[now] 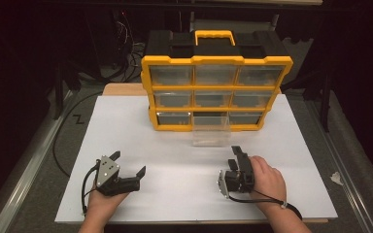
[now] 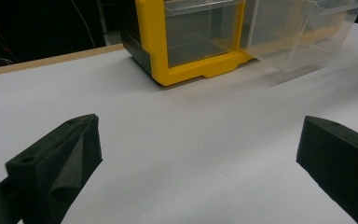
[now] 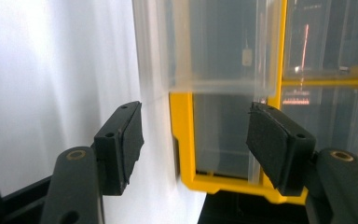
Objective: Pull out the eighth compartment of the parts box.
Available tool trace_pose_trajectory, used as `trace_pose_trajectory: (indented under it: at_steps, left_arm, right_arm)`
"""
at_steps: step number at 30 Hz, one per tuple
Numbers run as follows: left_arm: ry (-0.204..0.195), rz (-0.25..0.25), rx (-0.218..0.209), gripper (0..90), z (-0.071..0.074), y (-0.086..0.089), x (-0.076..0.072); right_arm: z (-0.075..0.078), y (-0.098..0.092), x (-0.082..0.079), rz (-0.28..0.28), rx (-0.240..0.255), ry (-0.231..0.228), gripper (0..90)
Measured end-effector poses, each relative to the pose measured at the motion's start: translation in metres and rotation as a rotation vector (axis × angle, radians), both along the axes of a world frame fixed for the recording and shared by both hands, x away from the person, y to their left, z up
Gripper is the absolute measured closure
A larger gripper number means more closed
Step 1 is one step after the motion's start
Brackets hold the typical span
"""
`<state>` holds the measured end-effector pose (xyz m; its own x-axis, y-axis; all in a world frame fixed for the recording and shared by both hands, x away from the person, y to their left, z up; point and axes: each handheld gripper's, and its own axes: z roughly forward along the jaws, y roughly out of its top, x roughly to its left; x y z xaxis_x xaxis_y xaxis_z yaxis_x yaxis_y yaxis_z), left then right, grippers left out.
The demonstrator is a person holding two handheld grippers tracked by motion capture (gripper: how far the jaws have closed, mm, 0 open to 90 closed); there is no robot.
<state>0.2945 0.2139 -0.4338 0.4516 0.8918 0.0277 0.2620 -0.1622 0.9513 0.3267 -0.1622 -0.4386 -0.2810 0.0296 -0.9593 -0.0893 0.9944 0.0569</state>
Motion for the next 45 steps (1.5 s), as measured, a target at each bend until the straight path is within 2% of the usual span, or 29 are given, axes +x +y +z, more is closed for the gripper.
trace_pose_trajectory:
  at_steps: [6, 9, 16, 21, 23, 26, 30, 33, 38, 42, 45]
  left_arm:
    - [0.005, 0.002, 0.003, 0.8, -0.001, -0.001, 0.0]
    - [0.007, 0.002, 0.009, 0.8, -0.001, -0.002, 0.0]
    - [0.008, 0.004, 0.006, 0.8, -0.002, -0.003, -0.001]
    - [0.011, 0.006, 0.005, 0.8, -0.002, -0.001, -0.001]
    - [0.009, 0.005, 0.003, 0.8, -0.002, -0.001, -0.001]
    - [0.005, 0.003, 0.003, 0.8, -0.002, -0.002, -0.001]
    - [0.005, 0.001, 0.002, 0.8, -0.002, -0.002, -0.001]
    - [0.005, 0.0, 0.003, 0.8, -0.002, -0.002, -0.001]
    - [0.004, -0.001, 0.003, 0.8, -0.002, -0.002, -0.001]
    - [0.004, 0.0, 0.004, 0.8, -0.002, -0.002, -0.001]
    - [0.004, -0.001, 0.004, 0.8, -0.002, -0.002, -0.001]
  right_arm:
    - [-0.005, -0.014, -0.002, -0.019, 0.021, 0.016, 37.0]
    - [-0.006, -0.022, -0.002, -0.009, 0.009, 0.023, 37.0]
    - [-0.004, -0.025, 0.005, -0.013, 0.01, 0.017, 35.6]
    - [-0.006, -0.027, 0.009, -0.027, -0.009, 0.044, 31.7]
    - [-0.006, -0.027, 0.009, -0.033, -0.015, 0.042, 31.2]
    - [-0.007, -0.027, 0.008, -0.047, -0.002, 0.052, 29.0]
    - [-0.005, -0.028, 0.008, -0.037, -0.015, 0.041, 24.2]
    - [-0.003, -0.03, 0.009, -0.042, -0.013, 0.033, 18.7]
    - [-0.003, -0.032, 0.007, -0.054, -0.009, 0.033, 14.6]
    - [-0.001, -0.032, 0.008, -0.032, -0.024, 0.021, 8.5]
    - [-0.001, -0.032, 0.006, -0.034, -0.011, 0.011, 2.5]
